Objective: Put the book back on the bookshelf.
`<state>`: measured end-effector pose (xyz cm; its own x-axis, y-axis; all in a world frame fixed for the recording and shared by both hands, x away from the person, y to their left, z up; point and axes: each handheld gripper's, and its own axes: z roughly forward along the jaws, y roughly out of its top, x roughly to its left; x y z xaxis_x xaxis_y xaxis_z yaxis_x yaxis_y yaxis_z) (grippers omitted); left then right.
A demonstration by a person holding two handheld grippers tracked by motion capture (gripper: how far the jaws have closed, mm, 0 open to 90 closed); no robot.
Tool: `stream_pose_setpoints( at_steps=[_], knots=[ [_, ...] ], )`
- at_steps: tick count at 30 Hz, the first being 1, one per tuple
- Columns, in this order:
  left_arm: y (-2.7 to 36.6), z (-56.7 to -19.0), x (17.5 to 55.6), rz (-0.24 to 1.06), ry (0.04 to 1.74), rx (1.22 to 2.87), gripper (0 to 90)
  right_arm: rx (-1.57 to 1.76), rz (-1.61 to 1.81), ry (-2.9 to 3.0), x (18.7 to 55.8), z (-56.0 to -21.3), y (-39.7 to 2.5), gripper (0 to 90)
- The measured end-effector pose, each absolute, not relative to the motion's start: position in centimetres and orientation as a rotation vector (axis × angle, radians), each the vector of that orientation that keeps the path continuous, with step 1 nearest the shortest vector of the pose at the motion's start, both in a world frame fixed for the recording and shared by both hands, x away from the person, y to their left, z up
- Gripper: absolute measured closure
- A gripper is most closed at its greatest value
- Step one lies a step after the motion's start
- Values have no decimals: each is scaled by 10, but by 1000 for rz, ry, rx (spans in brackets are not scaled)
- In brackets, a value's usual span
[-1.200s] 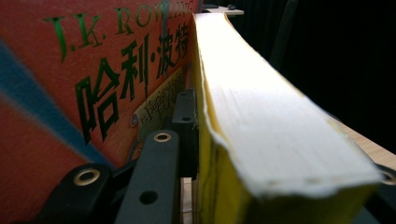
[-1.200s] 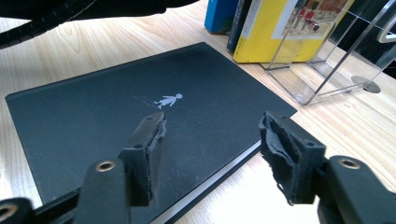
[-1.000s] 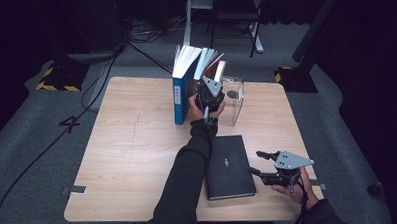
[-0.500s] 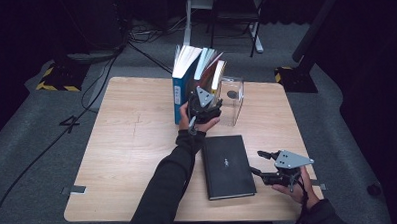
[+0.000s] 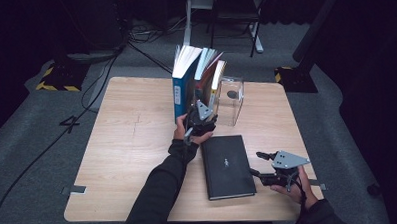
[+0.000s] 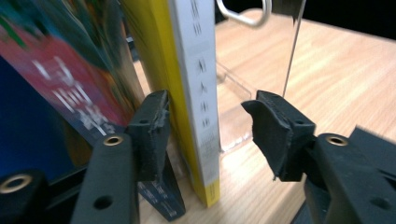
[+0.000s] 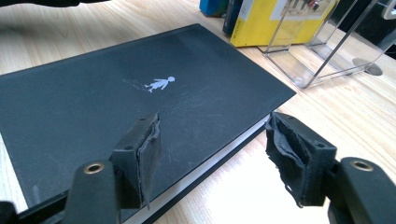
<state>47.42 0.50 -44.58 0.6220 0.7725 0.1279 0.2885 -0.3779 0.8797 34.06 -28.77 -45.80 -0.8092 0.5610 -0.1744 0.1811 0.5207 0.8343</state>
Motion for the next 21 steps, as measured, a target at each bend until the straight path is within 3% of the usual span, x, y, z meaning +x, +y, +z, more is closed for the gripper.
stream_pose_setpoints(
  at_steps=[2,9,21],
  knots=[
    [5,-450,476,673,851,1964,549,608,1206,2345,341,-459,-287,361],
    [2,-464,486,665,884,2026,628,598,1198,2351,341,-461,-284,361],
    [-4,-464,498,653,941,2016,664,598,1196,2353,341,-461,-284,361]
  ],
)
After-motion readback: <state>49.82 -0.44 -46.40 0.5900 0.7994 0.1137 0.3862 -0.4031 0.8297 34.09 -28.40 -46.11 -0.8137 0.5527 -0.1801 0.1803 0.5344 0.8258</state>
